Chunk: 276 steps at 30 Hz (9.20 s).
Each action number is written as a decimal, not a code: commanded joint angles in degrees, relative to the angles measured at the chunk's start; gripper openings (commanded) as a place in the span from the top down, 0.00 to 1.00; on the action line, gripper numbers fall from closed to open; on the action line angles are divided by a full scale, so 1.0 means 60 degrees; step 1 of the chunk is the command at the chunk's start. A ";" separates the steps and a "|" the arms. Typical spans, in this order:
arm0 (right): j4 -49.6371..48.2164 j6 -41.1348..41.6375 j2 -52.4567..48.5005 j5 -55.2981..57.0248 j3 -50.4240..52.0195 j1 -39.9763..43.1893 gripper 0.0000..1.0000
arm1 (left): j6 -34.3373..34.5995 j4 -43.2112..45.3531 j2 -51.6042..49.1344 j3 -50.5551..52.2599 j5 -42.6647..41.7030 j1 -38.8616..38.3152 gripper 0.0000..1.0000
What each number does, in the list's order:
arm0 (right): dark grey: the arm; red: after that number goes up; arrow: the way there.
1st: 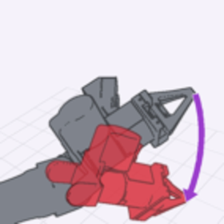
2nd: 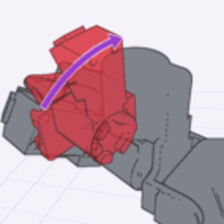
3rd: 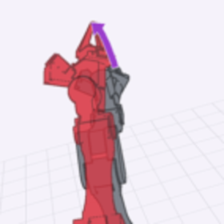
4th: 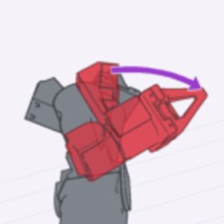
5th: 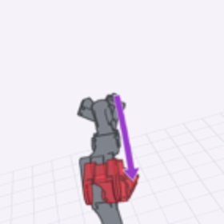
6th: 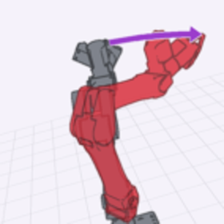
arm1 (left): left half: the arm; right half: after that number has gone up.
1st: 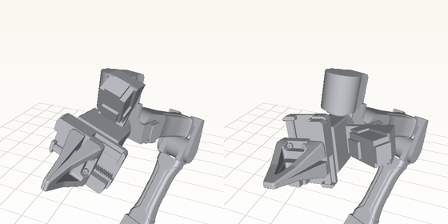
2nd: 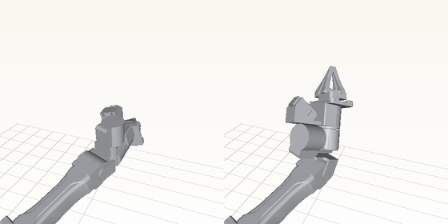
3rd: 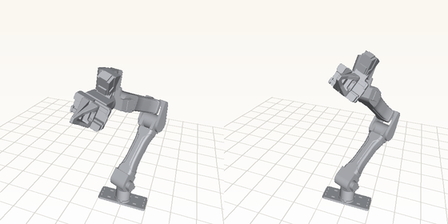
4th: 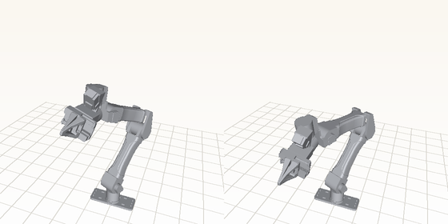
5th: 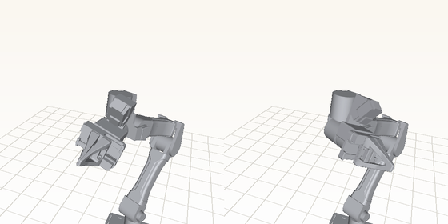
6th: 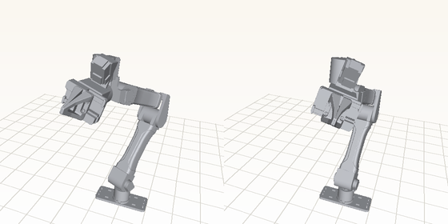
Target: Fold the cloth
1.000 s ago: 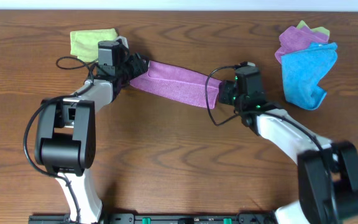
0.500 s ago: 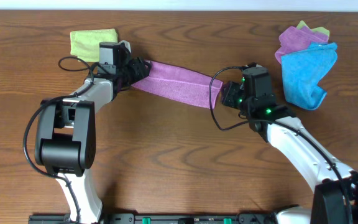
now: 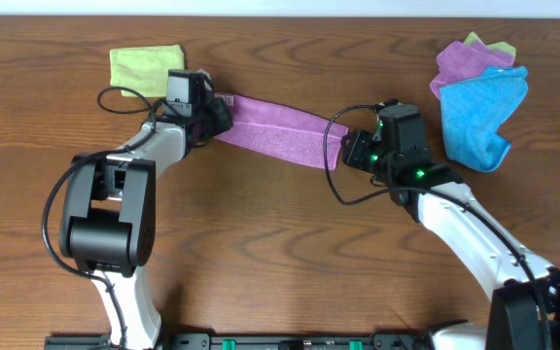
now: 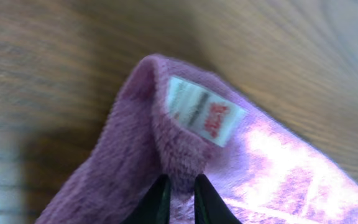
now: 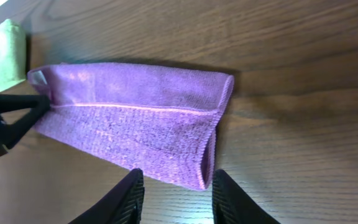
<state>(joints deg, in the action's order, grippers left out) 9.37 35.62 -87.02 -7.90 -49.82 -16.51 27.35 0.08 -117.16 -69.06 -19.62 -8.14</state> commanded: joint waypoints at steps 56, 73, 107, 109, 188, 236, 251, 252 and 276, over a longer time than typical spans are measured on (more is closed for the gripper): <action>-0.2586 0.1162 -0.1836 0.0984 0.1825 0.0765 0.34 | -0.1351 -0.4397 0.0098 -0.0131 0.0583 -0.1628 0.94; -0.5009 0.1705 -0.3563 0.0630 0.1821 0.0758 0.47 | -0.1351 -0.4404 0.0095 -0.0131 0.0623 -0.1628 0.94; -0.5125 -0.0346 -0.0605 0.0120 0.1300 -0.0969 0.98 | -0.1351 -0.4258 0.0102 -0.0248 0.0758 -0.1392 0.94; -0.5115 -0.0342 -0.0605 0.0280 0.1184 -0.1195 0.99 | -0.1355 -0.4262 0.0113 -0.0328 0.0758 -0.1392 0.94; -0.2659 -0.1592 -0.5213 -0.0528 -0.3942 -0.4885 0.78 | -0.2065 -0.5038 0.2743 -0.0590 0.0514 0.1876 0.94; 0.4856 -0.3464 0.3126 0.1075 -0.1741 -0.2022 0.01 | -0.1483 -0.6258 0.4084 -0.0499 -0.1381 0.2728 0.05; 0.5151 -0.0138 1.0575 0.1246 0.3869 -0.1636 0.01 | 0.0255 -0.4411 0.4047 0.1497 -0.2994 0.2601 0.05; 0.5166 -0.0109 1.0907 0.1253 0.4011 -0.1636 0.01 | 0.0331 -0.4346 0.4044 0.1581 -0.2991 0.2568 0.05; 0.5206 -0.0084 1.1894 0.1424 0.4258 -0.1636 0.01 | 0.3916 -0.1333 0.2965 0.2951 -0.2983 0.1137 0.05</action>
<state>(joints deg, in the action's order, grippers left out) 40.56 34.15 -15.99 -0.14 -24.67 -26.79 47.31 -7.92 -97.86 -51.77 -37.19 -1.10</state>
